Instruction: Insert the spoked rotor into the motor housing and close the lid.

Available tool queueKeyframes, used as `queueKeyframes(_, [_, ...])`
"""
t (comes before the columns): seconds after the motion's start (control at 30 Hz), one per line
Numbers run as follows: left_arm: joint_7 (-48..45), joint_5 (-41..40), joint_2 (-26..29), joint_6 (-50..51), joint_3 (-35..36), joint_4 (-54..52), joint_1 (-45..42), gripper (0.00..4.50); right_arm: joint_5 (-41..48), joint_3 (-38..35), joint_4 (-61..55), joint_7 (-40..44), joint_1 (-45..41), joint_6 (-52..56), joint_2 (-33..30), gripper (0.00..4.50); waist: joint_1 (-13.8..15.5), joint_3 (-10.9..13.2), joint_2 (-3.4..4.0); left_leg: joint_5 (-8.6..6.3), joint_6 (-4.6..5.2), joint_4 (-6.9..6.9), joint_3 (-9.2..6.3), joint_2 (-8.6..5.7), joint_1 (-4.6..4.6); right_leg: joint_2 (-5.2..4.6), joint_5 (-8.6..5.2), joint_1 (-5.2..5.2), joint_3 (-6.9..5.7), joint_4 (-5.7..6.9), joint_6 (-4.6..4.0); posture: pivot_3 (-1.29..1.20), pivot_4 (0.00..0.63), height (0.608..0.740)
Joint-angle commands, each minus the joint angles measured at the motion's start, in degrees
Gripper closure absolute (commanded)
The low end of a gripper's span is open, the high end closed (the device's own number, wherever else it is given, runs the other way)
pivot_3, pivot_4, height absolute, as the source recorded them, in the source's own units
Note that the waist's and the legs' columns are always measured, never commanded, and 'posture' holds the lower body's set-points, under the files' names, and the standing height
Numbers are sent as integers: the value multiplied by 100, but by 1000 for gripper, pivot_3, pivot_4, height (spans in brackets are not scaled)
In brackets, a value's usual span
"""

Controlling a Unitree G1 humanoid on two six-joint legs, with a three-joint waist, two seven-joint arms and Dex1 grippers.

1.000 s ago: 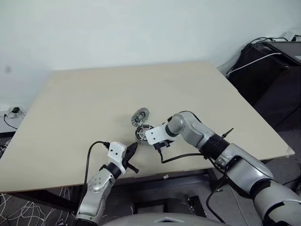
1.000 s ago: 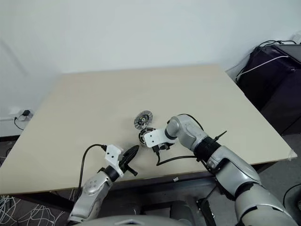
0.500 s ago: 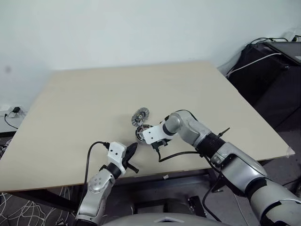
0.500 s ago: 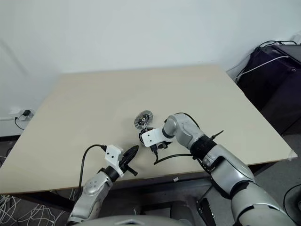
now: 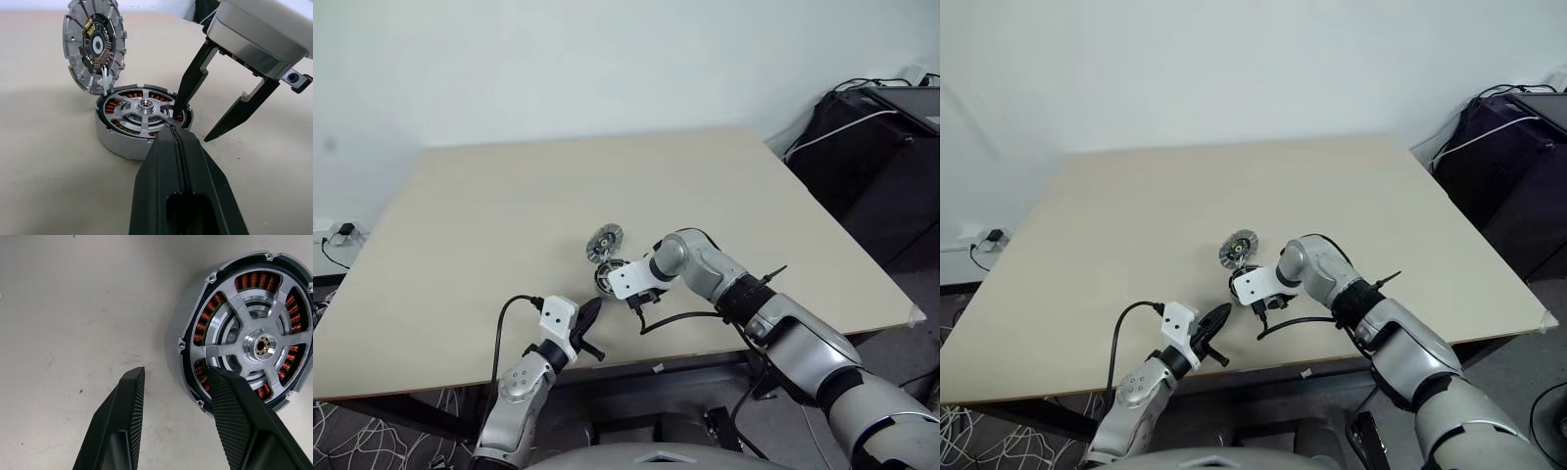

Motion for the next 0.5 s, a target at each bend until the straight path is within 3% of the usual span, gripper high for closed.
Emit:
queueKeyframes(0.03, [37,-51,-33,-45,25,-162,-52,4500,-97,-39,106,26,-121,-85,42,2505,0,0,0,0,0,0,0,0,1,0,1,1,0,0,-1,0,0,740])
queueKeyframes(0.27, [40,-42,-48,-101,23,-57,-60,4500,-126,-141,137,-61,-113,-96,57,4342,5,-3,-1,1,-1,-1,-4,0,-1,1,2,-1,-4,-1,-3,0,0,740])
queueKeyframes(0.5, [14,-49,-43,-136,47,55,-106,4500,-23,-305,102,-178,-57,4,39,4374,5,-4,-2,2,-3,0,-2,0,0,1,3,-1,-3,1,-4,0,0,740])
